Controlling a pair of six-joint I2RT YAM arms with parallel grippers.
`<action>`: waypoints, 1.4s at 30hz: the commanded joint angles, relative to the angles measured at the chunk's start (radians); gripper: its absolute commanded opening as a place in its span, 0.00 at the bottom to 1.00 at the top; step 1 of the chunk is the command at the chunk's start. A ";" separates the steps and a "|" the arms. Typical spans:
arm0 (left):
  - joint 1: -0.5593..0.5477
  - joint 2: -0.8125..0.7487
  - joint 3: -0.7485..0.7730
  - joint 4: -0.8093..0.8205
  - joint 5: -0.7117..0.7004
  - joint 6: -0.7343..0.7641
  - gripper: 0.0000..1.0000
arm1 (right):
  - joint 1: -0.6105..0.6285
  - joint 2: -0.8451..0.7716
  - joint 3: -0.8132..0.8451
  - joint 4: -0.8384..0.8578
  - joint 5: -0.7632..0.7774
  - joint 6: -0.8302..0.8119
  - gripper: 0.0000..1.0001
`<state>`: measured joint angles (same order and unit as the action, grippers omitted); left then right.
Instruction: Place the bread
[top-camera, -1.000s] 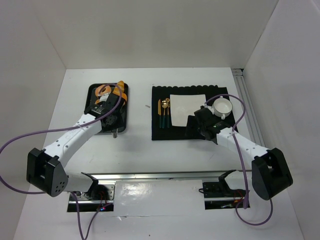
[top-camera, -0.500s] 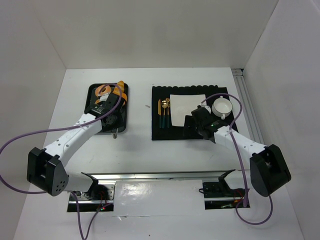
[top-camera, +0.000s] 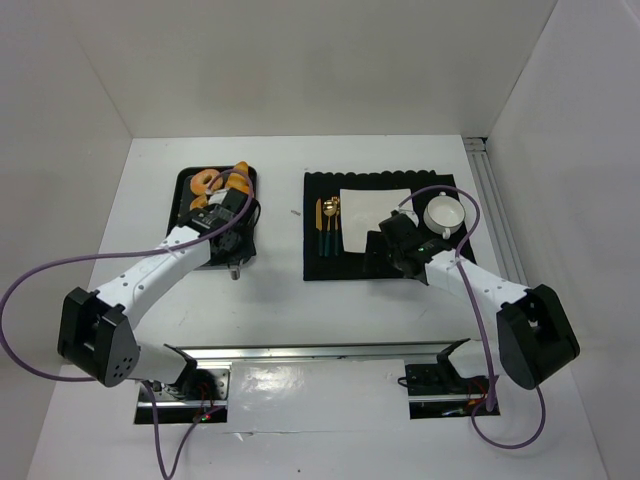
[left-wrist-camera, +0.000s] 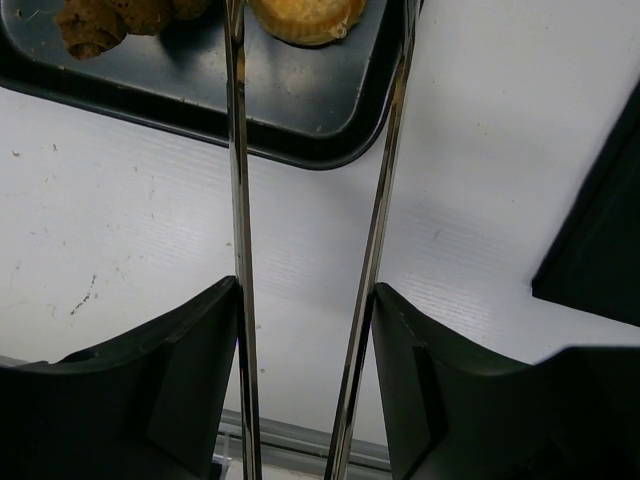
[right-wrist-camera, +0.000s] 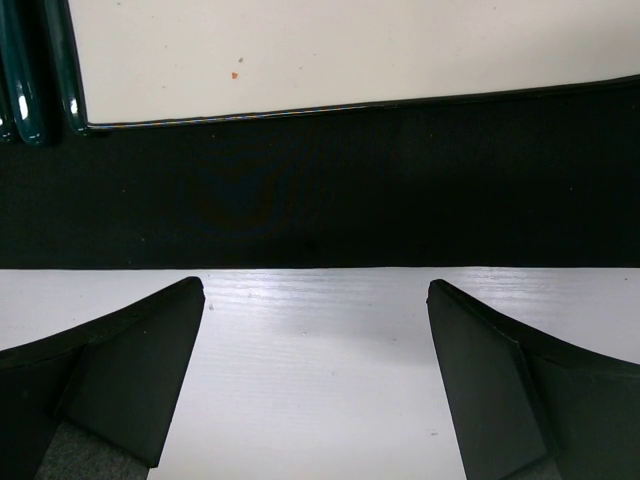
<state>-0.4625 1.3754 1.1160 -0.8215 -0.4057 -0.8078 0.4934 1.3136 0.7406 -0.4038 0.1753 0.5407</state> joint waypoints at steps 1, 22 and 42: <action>-0.027 -0.015 0.021 0.009 -0.019 0.009 0.66 | 0.010 -0.001 0.042 0.031 0.013 -0.004 1.00; 0.033 -0.006 -0.007 0.036 0.011 0.018 0.46 | 0.019 -0.001 0.022 0.040 0.013 0.005 1.00; -0.169 0.103 0.401 0.166 0.280 0.244 0.23 | 0.051 -0.350 0.131 -0.259 0.436 0.096 1.00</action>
<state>-0.5934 1.3746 1.4563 -0.7654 -0.2615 -0.6353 0.5373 1.0706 0.8021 -0.5476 0.4232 0.5865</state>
